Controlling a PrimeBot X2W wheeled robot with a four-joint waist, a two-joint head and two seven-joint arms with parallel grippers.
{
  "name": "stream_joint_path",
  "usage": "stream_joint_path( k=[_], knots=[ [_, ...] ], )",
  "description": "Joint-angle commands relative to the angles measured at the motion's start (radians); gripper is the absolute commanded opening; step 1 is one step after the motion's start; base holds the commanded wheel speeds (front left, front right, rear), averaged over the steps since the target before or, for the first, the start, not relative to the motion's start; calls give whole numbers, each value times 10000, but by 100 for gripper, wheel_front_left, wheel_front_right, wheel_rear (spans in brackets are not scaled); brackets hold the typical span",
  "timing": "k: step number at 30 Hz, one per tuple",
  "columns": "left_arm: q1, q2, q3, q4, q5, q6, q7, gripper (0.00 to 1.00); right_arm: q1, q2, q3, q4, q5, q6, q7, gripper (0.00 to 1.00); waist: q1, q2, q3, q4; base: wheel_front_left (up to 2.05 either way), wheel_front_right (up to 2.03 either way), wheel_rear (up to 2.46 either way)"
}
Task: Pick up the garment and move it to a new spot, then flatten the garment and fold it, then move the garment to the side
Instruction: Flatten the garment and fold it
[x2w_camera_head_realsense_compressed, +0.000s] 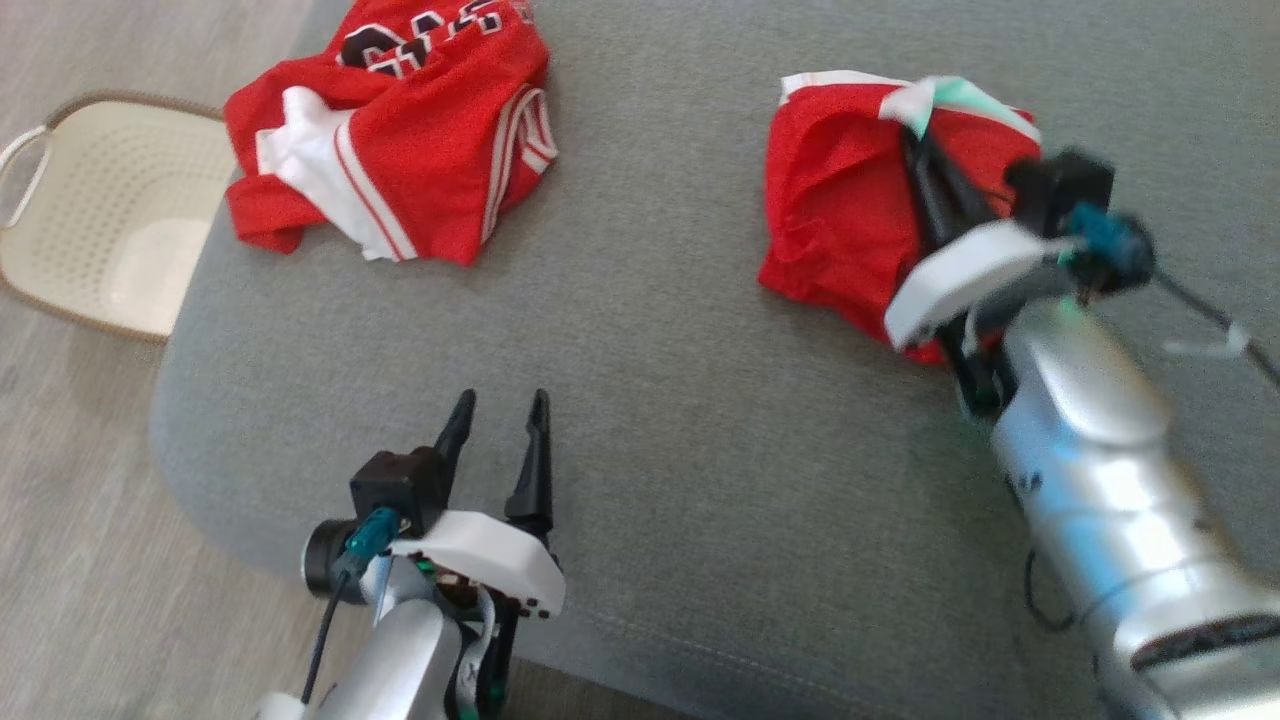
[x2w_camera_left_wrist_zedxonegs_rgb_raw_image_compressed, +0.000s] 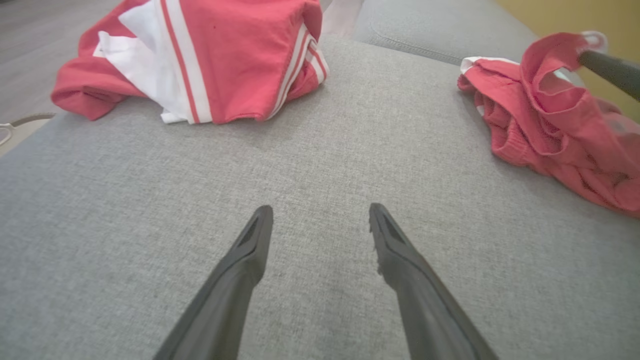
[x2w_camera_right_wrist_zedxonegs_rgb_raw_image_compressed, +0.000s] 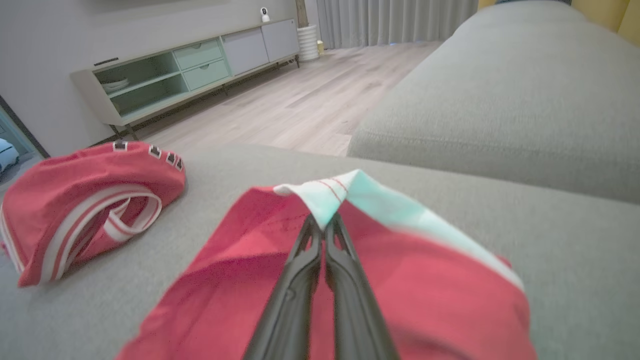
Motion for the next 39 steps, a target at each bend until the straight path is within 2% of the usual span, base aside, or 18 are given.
stream_joint_path(
  k=[1, 3, 4, 5, 6, 7, 11, 17, 22, 32, 39],
  knots=[
    [-230, 150, 150, -325, -161, -23, -53, 100, -764, 196, 33, -134, -330, -9, -108, 0, 0, 0, 90, 264, 0, 0, 0],
    [-236, 150, -19, -339, -251, -28, -53, 100, -1117, 189, -85, 81, -589, -9, -108, 0, 0, 0, 131, 488, 0, 0, 0],
    [-242, 150, -104, -348, -286, -33, -53, 100, -1274, 187, -121, 269, -713, -9, -108, 16, 0, 0, 163, 604, 0, 0, 0],
    [-246, 150, -182, -348, -328, -31, -53, 100, -1424, 182, -191, 499, -807, -9, -108, 47, 0, 0, 183, 714, 0, 0, 0],
    [-252, 150, -258, -336, -361, -36, -53, 100, -1567, 171, -274, 760, -898, -9, -101, 90, 0, 0, 196, 817, 0, 0, 0],
    [-262, 150, -340, -327, -386, -43, -53, 100, -1708, 163, -369, 987, -973, -9, -102, 100, 0, 0, 210, 917, 0, 0, 0],
    [-279, 150, -454, -344, -476, 25, -53, 100, -2063, 172, -604, 1416, -1155, -9, -104, 100, 0, 0, 245, 1068, 0, 0, 0],
    [-315, 150, -314, -366, -502, 154, -53, 100, -1992, 194, -975, 1035, -1170, -9, -106, 100, 0, 0, 197, 821, 0, 0, 0],
    [-363, 150, -108, -406, -293, 163, -53, 100, -1258, 163, -1511, 79, -1234, -9, -107, 100, 0, 0, 28, 217, 0, 0, 0],
    [-360, 150, 475, -299, 292, 134, -53, 100, 1221, 47, -3476, -2003, -1352, -9, -108, 100, 0, 0, -459, -1211, 0, 0, 0],
    [-53, 150, 1055, -41, 819, 197, -53, 100, 2842, 153, -3917, -3075, -1303, -9, -108, 100, 0, 0, -986, -2058, 0, 0, 0]
  ],
)
